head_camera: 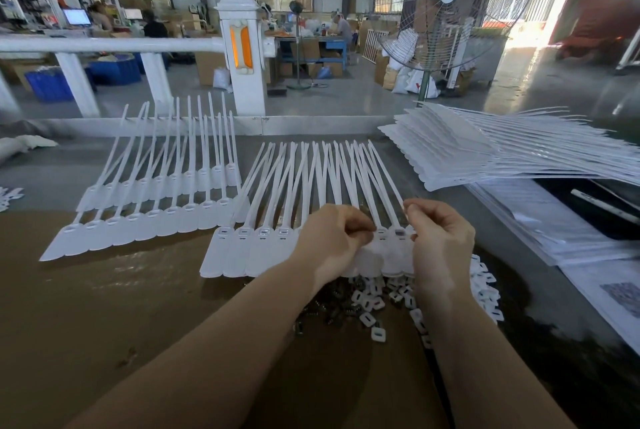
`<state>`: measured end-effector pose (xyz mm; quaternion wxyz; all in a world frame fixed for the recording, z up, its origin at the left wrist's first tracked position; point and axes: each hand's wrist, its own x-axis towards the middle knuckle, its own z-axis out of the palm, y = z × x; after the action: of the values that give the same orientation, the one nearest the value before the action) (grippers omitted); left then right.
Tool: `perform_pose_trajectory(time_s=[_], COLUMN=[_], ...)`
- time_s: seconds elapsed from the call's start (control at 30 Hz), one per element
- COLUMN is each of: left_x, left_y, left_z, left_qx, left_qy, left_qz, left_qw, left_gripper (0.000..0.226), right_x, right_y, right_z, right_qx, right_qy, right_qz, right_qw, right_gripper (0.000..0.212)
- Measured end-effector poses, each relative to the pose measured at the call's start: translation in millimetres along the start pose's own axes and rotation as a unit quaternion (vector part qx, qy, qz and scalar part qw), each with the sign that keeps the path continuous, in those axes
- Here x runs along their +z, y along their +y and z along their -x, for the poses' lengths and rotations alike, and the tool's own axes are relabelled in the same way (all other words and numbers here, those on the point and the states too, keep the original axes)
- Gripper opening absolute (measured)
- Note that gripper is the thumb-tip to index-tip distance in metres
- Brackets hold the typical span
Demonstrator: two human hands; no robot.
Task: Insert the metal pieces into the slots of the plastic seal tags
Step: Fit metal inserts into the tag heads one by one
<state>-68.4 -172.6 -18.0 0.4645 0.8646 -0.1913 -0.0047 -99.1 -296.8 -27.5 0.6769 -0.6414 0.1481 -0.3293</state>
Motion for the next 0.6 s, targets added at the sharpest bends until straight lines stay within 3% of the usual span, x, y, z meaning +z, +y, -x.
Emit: perform_pose_trajectory(time_s=[0.6], left_x=[32.0], left_y=[15.2], left_z=[-33.9], left_qx=[-0.068], left_qy=[0.023], left_qz=[-0.117], left_qw=[0.991], left_gripper=[0.015], right_x=[0.8], right_y=[7.2], right_z=[-6.3], right_qx=[-0.011], right_qy=[0.054], right_qz=[0.068], right_qw=[0.996], right_gripper=[0.014])
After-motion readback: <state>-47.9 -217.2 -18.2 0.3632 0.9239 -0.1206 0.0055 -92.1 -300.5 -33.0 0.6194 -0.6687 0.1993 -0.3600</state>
